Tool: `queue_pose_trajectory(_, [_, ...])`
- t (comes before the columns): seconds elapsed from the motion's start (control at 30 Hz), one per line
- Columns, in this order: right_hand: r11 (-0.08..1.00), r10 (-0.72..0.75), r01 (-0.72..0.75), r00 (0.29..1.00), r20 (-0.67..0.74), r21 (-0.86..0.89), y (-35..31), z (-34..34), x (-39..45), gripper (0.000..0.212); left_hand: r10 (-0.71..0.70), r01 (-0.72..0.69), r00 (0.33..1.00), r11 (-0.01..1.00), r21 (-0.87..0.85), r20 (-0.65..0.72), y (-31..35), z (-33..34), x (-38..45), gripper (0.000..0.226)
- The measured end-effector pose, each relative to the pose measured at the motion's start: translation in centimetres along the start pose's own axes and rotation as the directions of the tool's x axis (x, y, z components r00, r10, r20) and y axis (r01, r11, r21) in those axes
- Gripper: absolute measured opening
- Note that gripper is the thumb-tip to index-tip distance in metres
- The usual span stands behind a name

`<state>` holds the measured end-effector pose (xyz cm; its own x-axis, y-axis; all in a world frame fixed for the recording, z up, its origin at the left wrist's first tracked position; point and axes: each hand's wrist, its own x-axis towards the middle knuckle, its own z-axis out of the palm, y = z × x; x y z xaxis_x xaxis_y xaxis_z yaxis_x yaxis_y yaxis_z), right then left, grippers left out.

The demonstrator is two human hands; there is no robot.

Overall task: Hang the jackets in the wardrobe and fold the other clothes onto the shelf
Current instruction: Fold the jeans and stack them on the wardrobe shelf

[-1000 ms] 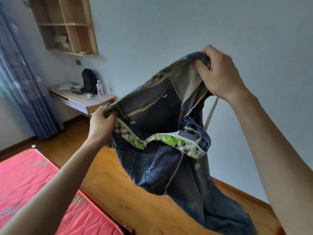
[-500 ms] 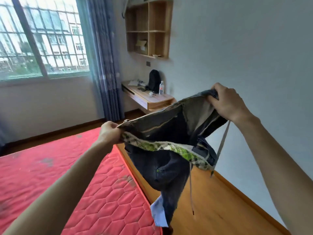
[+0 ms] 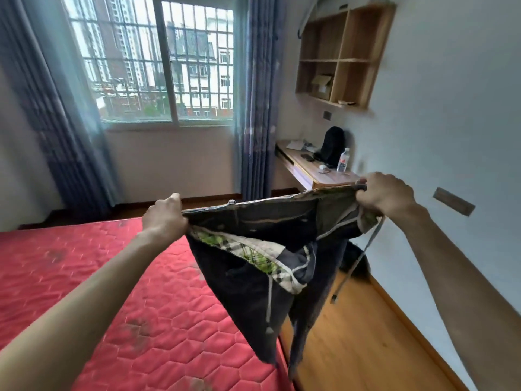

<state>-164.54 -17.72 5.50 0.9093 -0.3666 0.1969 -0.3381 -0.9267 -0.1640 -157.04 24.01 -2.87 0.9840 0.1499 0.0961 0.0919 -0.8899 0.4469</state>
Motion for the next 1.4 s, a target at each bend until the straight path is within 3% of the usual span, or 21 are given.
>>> queue_pose_trajectory(0.07, [0.998,-0.061,0.056,0.972,0.228,0.027,-1.0,0.4,1.7,0.039,-0.138,0.215,0.951,0.938,-0.273,0.276,-0.8,-0.5,0.4,0.023])
queue_pose_trajectory(0.13, [0.965,-0.170,0.062,0.889,0.424,0.256,-1.6,1.6,3.5,0.044,-0.153,0.382,0.894,0.752,-0.538,0.422,-1.2,-0.7,0.2,0.030])
queue_pose_trajectory(0.23, [0.892,-0.253,0.006,0.836,0.486,0.453,-2.6,3.3,5.1,0.027,-0.199,0.379,0.924,0.571,-0.728,0.325,-2.1,-0.5,0.6,0.036])
queue_pose_trajectory(0.33, [0.814,-0.335,-0.016,0.803,0.493,0.580,-4.3,4.4,5.4,0.021,-0.343,0.355,0.913,0.404,-0.843,0.220,-4.0,0.4,1.5,0.018])
queue_pose_trajectory(0.43, [0.672,-0.456,-0.152,0.686,0.567,0.725,-5.9,5.3,5.1,0.019,-0.374,0.344,0.900,0.289,-0.893,0.225,-5.8,0.4,2.1,0.014])
queue_pose_trajectory(0.5, [0.532,-0.550,-0.265,0.614,0.566,0.804,-7.2,6.0,5.2,0.010,-0.324,0.358,0.909,0.292,-0.887,0.261,-6.8,0.1,2.5,0.013])
queue_pose_trajectory(0.57, [0.476,-0.596,-0.275,0.598,0.536,0.835,-8.6,6.9,5.7,0.021,-0.286,0.362,0.918,0.322,-0.875,0.275,-7.7,-0.2,2.8,0.014])
queue_pose_trajectory(0.63, [0.523,-0.581,-0.169,0.646,0.494,0.836,-10.3,7.9,6.2,0.032,-0.284,0.324,0.933,0.385,-0.864,0.223,-8.7,-0.3,3.3,0.033])
queue_pose_trajectory(0.73, [0.595,-0.545,0.047,0.758,0.359,0.803,-12.8,8.6,6.4,0.021,-0.301,0.257,0.948,0.537,-0.803,0.101,-10.9,-1.0,3.9,0.055])
queue_pose_trajectory(0.87, [0.617,-0.505,0.158,0.831,0.233,0.771,-16.3,9.4,6.5,0.007,-0.226,0.175,0.971,0.885,-0.431,-0.070,-16.0,-3.5,5.4,0.043])
queue_pose_trajectory(0.97, [0.655,-0.509,0.256,0.845,0.165,0.711,-19.7,9.5,5.9,0.007,-0.153,0.135,0.979,0.981,-0.137,-0.135,-19.9,-5.4,7.3,0.030])
queue_pose_trajectory(1.07, [0.625,-0.559,0.313,0.819,0.130,0.715,-23.8,9.9,4.7,0.010,-0.201,0.202,0.977,0.979,0.013,-0.069,-23.6,-6.5,9.2,0.021])
queue_pose_trajectory(1.13, [0.604,-0.574,0.308,0.808,0.133,0.735,-26.3,10.7,4.4,0.020,-0.253,0.247,0.968,0.947,-0.206,-0.003,-25.7,-6.7,10.2,0.009])
queue_pose_trajectory(1.23, [0.607,-0.577,0.309,0.805,0.138,0.732,-28.9,12.1,4.6,0.023,-0.268,0.225,0.963,0.743,-0.630,0.028,-27.8,-7.4,11.8,0.022])
queue_pose_trajectory(1.33, [0.615,-0.568,0.220,0.790,0.232,0.757,-31.5,12.8,4.1,0.032,-0.171,0.197,0.978,0.569,-0.798,0.119,-29.2,-8.5,12.6,0.034])
queue_pose_trajectory(1.4, [0.591,-0.583,0.189,0.772,0.254,0.784,-33.2,13.5,3.4,0.038,-0.054,0.173,0.984,0.549,-0.818,0.172,-30.2,-9.3,12.7,0.033])
